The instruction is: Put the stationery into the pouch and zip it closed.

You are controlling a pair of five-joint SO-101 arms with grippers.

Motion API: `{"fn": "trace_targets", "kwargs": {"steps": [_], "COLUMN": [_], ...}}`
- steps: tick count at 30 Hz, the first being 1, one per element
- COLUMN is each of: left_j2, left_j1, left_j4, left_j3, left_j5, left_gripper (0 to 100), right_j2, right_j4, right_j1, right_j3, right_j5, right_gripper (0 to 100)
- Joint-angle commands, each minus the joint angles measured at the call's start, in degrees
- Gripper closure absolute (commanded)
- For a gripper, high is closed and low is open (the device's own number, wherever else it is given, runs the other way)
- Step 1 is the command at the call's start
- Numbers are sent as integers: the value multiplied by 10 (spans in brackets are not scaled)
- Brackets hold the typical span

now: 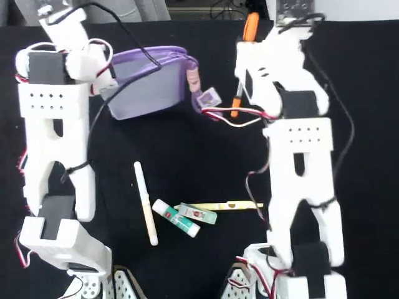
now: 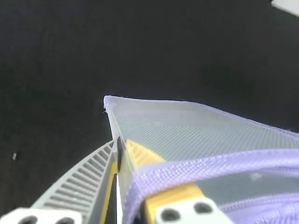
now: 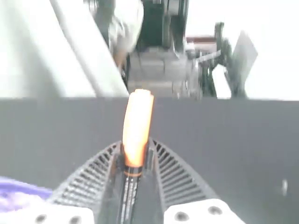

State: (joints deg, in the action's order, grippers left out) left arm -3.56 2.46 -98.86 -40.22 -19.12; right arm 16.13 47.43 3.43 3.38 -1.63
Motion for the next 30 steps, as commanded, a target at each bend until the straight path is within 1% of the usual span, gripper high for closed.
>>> {"fn": "trace_targets", "kwargs": {"steps": [1, 5, 7, 16, 24, 27, 30], "left_j2": [8, 13, 11, 10, 14, 13, 11], "left_j1": [-36, -57, -65, -68, -72, -72, -72], "left_j4": [-18, -19, -19, -18, -18, -18, -18], "left_j3": [-30, -7, 1, 38, 41, 41, 41], "left_j5": [-8, -8, -8, -4, -4, -6, -7], "left_gripper": [971, 971, 971, 971, 970, 970, 970], "right_j2": [67, 107, 127, 216, 262, 273, 298], "right_j4": [-51, -93, -104, -109, -114, -185, -302], "right_j1": [-4, 0, 18, 147, 225, 236, 240], "right_j3": [-41, -39, -39, -39, -29, 30, 140], "right_j5": [2, 2, 2, 3, 3, 3, 3], "right_gripper": [988, 988, 988, 988, 988, 988, 988]}}
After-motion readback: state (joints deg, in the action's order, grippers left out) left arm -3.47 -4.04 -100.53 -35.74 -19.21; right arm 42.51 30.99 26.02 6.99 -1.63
